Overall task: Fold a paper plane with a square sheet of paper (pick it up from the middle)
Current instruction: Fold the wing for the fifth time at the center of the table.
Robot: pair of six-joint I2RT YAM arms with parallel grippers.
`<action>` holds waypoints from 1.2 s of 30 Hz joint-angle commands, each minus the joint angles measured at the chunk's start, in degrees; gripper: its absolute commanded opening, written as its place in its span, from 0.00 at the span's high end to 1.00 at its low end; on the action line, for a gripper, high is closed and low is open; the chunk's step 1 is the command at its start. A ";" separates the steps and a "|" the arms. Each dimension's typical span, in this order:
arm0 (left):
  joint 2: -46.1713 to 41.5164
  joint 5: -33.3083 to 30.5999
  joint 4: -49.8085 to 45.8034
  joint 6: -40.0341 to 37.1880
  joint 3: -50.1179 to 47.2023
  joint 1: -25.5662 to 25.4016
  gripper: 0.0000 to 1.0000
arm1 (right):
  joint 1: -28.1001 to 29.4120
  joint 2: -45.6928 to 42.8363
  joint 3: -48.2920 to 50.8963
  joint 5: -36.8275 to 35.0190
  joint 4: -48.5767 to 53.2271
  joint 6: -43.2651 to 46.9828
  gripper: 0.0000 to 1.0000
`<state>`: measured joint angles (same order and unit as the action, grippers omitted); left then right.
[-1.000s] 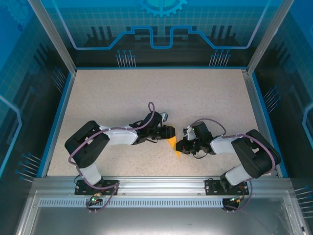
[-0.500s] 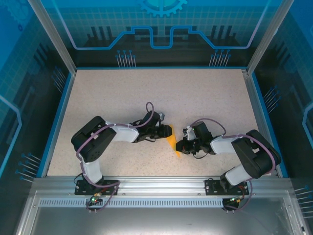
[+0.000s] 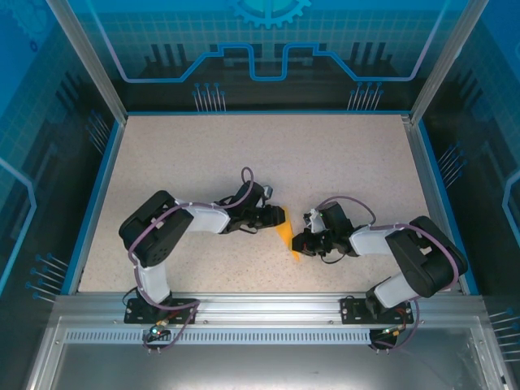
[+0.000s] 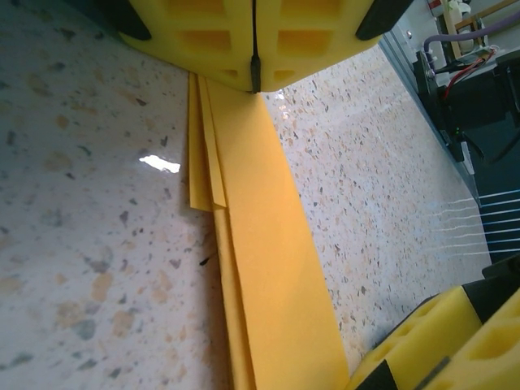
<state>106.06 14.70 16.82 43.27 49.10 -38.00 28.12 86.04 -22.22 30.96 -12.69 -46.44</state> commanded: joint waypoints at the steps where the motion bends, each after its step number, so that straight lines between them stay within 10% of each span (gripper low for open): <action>1: 2.57 -3.36 -2.05 -3.18 0.57 3.11 0.59 | 0.18 0.98 2.57 -5.88 10.15 1.77 0.94; 36: -13.95 -1.08 -12.95 -5.56 5.06 3.71 0.56 | 0.18 2.86 0.43 -3.87 8.74 2.27 0.94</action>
<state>94.39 13.54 5.82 38.41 53.63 -32.71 28.12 86.26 -23.00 31.11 -11.42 -46.00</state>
